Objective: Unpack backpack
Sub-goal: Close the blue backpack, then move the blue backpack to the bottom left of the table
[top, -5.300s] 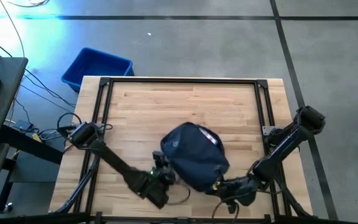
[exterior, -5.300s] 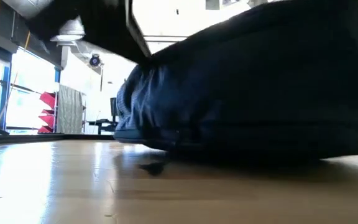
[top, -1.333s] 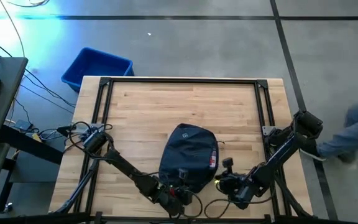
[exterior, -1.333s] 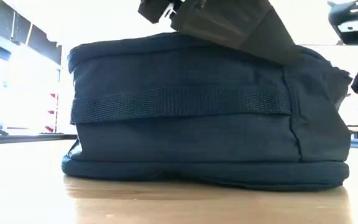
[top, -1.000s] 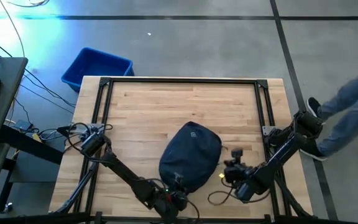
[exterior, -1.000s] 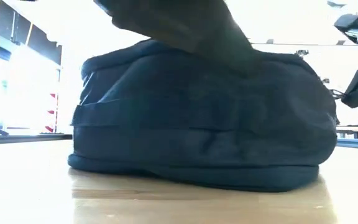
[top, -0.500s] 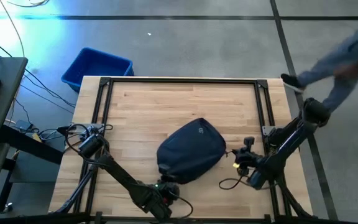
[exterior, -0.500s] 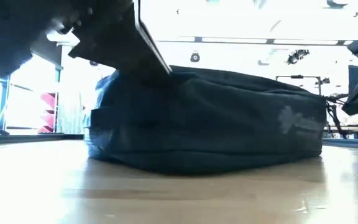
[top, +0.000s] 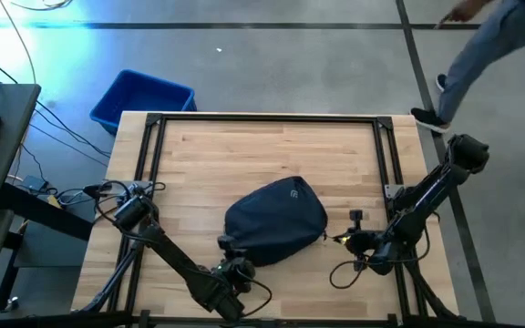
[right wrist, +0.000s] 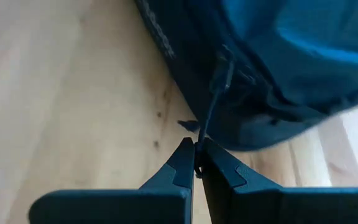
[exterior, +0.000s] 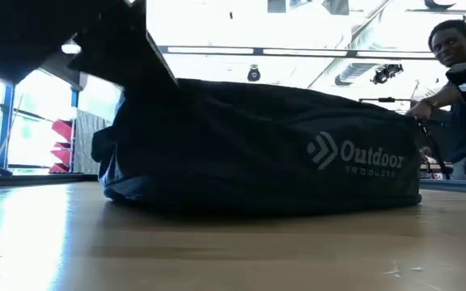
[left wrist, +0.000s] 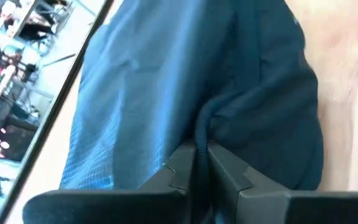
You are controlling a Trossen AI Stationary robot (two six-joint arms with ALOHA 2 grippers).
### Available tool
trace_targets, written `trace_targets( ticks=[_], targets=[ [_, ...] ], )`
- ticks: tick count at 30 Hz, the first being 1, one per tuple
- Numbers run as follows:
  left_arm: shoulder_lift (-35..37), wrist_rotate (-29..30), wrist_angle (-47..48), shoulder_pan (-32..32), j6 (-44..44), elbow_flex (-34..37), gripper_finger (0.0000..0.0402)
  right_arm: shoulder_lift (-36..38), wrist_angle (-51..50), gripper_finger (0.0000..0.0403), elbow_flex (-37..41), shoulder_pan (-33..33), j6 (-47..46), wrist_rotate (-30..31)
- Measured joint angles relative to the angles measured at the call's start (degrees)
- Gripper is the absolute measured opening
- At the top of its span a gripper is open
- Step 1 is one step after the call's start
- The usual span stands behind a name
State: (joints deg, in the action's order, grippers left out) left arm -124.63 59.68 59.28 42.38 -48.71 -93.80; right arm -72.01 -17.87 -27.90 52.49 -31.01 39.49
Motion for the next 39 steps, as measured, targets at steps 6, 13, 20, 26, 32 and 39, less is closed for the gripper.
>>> trace_targets(
  ticks=[6,13,20,26,32,39],
  targets=[
    [2.5,0.9,0.9,1.0,-2.6,-3.4,0.0076,0.0,0.8,0.0003,0.0,0.0,0.0,-0.3],
    [3.8,3.5,0.0,2.1,-2.6,-8.0,0.0111,0.0,-3.5,0.0081,-2.0,0.0,1.3,0.9],
    [3.8,3.8,-11.5,1.4,3.5,-8.0,0.0105,0.1,-10.4,0.0165,-11.7,1.1,4.7,-2.3],
    [3.9,2.9,-34.0,1.7,22.6,-8.8,0.0098,0.1,-1.5,0.0183,-17.4,3.9,19.6,-3.0],
    [4.1,-4.2,-48.0,2.9,39.0,-8.9,0.0094,0.1,17.5,0.0183,-12.5,4.7,32.1,-8.6],
    [4.0,-3.6,-42.3,1.0,28.7,-8.9,0.0094,0.0,19.4,0.0183,-6.4,0.9,26.8,-4.6]
  ],
)
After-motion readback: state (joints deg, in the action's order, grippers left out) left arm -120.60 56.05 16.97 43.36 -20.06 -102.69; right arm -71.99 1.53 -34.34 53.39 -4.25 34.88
